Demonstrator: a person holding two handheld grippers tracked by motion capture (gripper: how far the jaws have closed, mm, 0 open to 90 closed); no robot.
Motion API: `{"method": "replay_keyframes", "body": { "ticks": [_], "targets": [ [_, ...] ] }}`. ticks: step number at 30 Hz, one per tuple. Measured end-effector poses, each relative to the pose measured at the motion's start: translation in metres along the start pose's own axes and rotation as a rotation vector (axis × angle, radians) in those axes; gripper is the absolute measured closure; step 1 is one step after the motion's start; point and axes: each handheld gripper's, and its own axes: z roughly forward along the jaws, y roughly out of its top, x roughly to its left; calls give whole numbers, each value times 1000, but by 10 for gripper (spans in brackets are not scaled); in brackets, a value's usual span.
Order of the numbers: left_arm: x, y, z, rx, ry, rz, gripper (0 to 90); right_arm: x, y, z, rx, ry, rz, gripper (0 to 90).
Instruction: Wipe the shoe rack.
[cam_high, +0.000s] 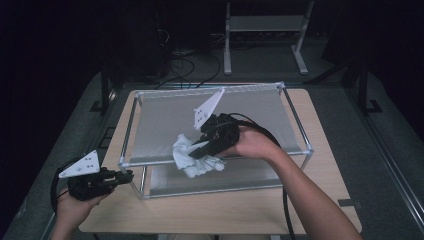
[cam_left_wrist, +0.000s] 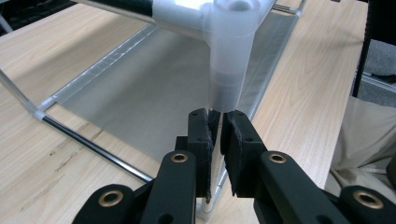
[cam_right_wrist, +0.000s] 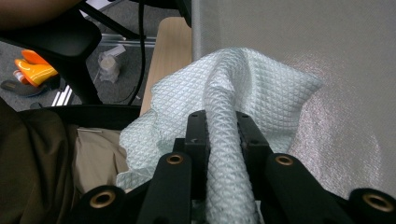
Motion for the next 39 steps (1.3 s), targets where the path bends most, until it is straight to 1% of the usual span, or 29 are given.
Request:
{"method": "replay_keyframes", "body": {
  "ticks": [1,3,7,11,12,15,17,19,21,23,25,27,30,32,34,36,37,39],
  "targets": [
    [0,0,0,-1,0,-2,809,0,-3,-2,1,-2,4,775],
    [0,0,0,0,-2,-1,810,-1,-15,-13,4,-23,24,775],
    [0,-1,0,-5,3,-7,809,-1,-51,-43,10,-84,90,775],
    [1,0,0,2,15,-5,810,0,-87,-74,13,-143,150,775],
    [1,0,0,5,17,-9,810,1,-94,-80,16,-158,170,775],
    [3,-1,-3,7,39,-29,811,3,-113,-97,12,-190,199,775],
    [4,-2,-4,0,41,-34,811,3,-123,-104,1,-208,231,775],
    [4,-2,-4,4,46,-32,811,2,-126,-104,-10,-208,241,775],
    [5,-2,-5,12,55,-31,811,-1,-120,-98,-11,-213,226,775],
    [7,-5,-9,6,64,-42,811,-4,-114,-90,-20,-198,212,775],
    [10,-9,-13,-4,69,-52,811,-7,-112,-88,-24,-181,214,775],
    [10,-10,-16,-1,76,-56,811,-8,-114,-90,-21,-188,221,775],
    [12,-12,-19,2,85,-61,811,-7,-126,-101,-15,-217,243,775],
    [12,-13,-19,-12,86,-66,811,-7,-134,-107,-20,-232,266,775],
    [11,-12,-17,-11,86,-64,810,-8,-136,-108,-24,-241,277,775],
    [11,-11,-17,-1,87,-60,810,-8,-132,-105,-31,-245,265,775],
    [11,-11,-17,-3,88,-62,810,-8,-129,-101,-36,-237,256,774],
    [12,-13,-18,-10,84,-69,810,-9,-127,-99,-40,-228,247,774]
  ]
}}
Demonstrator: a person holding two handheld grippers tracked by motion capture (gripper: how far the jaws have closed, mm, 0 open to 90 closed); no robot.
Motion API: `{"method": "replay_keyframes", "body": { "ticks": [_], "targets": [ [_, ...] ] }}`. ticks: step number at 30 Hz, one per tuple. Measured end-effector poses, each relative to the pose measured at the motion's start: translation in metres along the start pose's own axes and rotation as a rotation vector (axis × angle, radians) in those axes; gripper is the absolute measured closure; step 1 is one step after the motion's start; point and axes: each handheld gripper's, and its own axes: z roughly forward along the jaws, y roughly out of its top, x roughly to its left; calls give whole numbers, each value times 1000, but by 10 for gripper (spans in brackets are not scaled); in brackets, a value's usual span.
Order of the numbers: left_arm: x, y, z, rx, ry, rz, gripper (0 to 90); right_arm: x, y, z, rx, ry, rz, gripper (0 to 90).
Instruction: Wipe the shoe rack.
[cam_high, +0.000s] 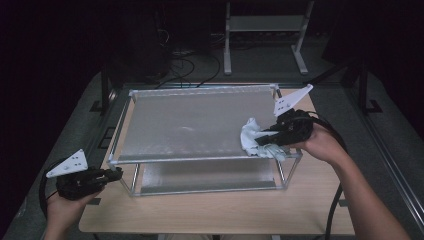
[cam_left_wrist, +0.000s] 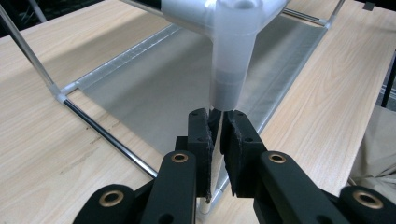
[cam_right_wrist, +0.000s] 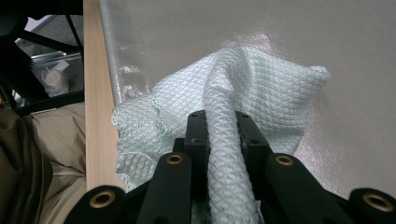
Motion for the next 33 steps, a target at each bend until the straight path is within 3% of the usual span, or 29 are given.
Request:
{"method": "replay_keyframes", "body": {
  "ticks": [7,14,21,25,33],
  "targets": [
    [0,-1,1,-11,-2,3,810,-9,-17,-17,-2,-30,51,774],
    [0,-1,-1,0,-2,10,810,-5,-1,-1,1,-7,18,773],
    [3,-4,-4,-12,5,-4,809,-12,-10,-9,-6,-29,53,774],
    [3,-4,-5,-3,9,2,809,-10,-2,-1,1,-29,27,773],
    [3,-4,-4,-12,8,5,809,-12,-5,-6,7,-43,36,772]
  ]
}}
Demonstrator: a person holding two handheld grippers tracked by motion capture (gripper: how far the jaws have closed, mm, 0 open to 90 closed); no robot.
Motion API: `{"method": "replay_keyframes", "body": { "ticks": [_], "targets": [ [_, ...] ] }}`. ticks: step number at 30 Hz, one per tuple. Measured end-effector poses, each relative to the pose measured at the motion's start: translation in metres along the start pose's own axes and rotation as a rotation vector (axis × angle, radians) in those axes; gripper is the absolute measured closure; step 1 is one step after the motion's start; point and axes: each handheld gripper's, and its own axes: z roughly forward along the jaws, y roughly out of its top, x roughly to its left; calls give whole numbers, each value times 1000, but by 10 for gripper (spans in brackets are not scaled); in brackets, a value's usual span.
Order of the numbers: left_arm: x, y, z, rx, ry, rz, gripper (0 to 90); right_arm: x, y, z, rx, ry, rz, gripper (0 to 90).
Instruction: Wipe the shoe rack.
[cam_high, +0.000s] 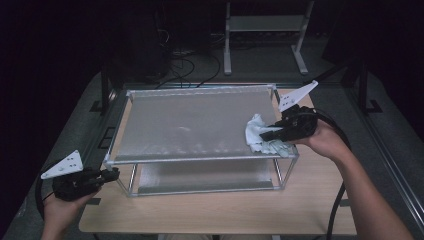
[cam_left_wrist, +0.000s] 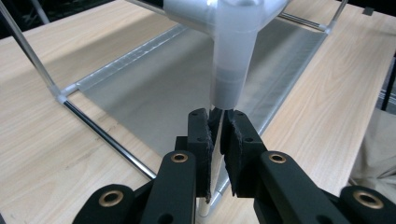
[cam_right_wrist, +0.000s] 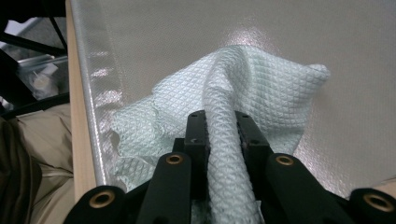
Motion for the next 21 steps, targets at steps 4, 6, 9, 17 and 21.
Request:
{"method": "replay_keyframes", "body": {
  "ticks": [4,6,9,17,21],
  "targets": [
    [2,-1,-2,-1,-4,-4,808,3,9,10,-4,22,-20,772],
    [3,-2,-4,3,-4,-5,808,3,11,10,0,35,-19,772],
    [4,-3,-6,2,0,-7,808,0,7,5,7,23,-12,772],
    [3,-2,-3,-1,2,-4,808,-1,12,12,3,18,-14,773],
    [4,-4,-6,-7,0,-13,808,-1,9,8,5,25,-11,772]
  ]
}}
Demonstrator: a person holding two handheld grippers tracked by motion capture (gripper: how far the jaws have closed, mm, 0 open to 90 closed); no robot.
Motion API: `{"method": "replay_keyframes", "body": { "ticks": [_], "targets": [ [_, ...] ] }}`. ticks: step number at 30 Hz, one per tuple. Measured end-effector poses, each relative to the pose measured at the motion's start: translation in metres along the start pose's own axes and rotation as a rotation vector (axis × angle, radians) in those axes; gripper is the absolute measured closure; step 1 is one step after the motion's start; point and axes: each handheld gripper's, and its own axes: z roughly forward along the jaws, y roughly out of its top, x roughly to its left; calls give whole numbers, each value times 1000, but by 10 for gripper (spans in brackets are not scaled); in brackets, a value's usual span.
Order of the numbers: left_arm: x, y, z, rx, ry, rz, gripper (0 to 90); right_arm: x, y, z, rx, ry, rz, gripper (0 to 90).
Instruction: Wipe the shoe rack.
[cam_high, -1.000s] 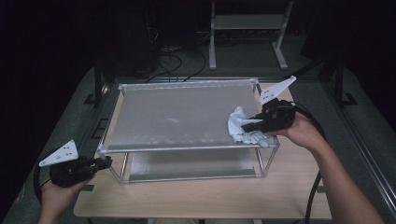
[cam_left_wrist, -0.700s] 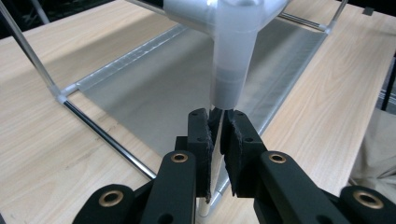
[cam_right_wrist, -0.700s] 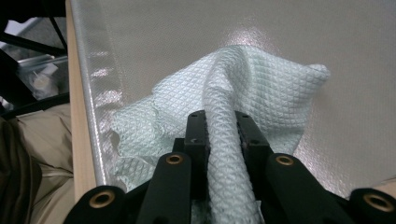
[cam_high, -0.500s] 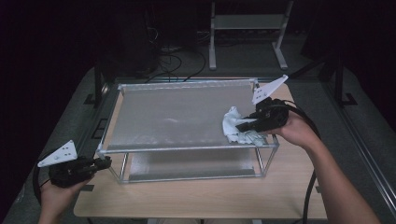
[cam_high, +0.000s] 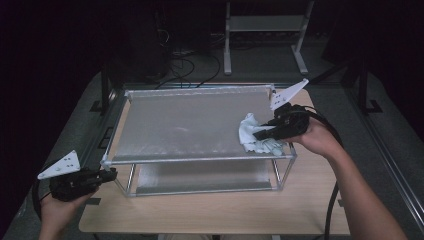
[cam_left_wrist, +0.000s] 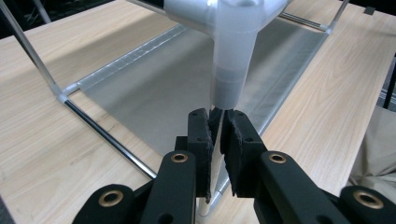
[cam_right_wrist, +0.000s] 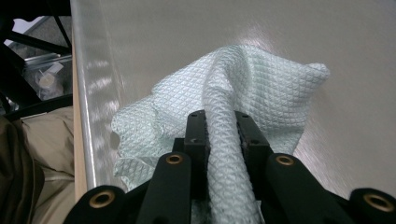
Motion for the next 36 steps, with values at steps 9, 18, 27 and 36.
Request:
{"method": "replay_keyframes", "body": {
  "ticks": [9,18,27,36],
  "targets": [
    [0,0,1,-1,1,1,807,7,15,12,16,12,-39,772],
    [-1,0,2,-9,5,1,807,1,2,0,15,-16,-3,771],
    [1,-2,0,-12,-5,0,806,0,2,-1,13,-9,0,771],
    [0,-2,0,-14,-3,2,806,2,-1,-2,1,8,2,771]
  ]
}}
